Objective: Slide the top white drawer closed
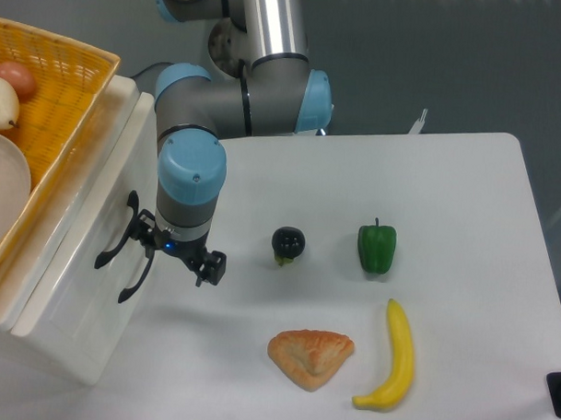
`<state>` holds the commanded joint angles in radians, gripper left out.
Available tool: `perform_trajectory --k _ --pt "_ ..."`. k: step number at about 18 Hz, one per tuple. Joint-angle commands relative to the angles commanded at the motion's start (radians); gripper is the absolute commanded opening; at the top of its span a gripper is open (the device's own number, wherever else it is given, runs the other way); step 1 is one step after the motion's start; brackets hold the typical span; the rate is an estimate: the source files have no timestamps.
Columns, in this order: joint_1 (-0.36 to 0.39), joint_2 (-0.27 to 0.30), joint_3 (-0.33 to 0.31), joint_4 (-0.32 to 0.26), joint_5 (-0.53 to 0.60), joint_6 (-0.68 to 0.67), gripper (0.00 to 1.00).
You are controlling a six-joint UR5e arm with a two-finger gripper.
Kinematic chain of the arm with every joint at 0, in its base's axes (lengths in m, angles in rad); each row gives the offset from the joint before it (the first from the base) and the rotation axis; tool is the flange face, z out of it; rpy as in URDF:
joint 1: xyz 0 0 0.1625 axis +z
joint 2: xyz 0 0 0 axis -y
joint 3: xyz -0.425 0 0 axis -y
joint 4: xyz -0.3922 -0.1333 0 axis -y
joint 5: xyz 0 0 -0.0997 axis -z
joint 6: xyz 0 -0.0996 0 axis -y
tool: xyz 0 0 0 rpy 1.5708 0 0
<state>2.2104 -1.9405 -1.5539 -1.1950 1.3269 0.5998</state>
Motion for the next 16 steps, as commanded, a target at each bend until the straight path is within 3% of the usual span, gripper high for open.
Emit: perform_trajectory --k 6,8,16 --pt "0.066 -0.002 0.032 0.002 -0.003 0.027 1.0" --pt "0.097 0.003 0.028 0.0 -0.003 0.134 1.0" --pt "0.291 0.109 -0.024 -0.023 0.009 0.616 1.0"
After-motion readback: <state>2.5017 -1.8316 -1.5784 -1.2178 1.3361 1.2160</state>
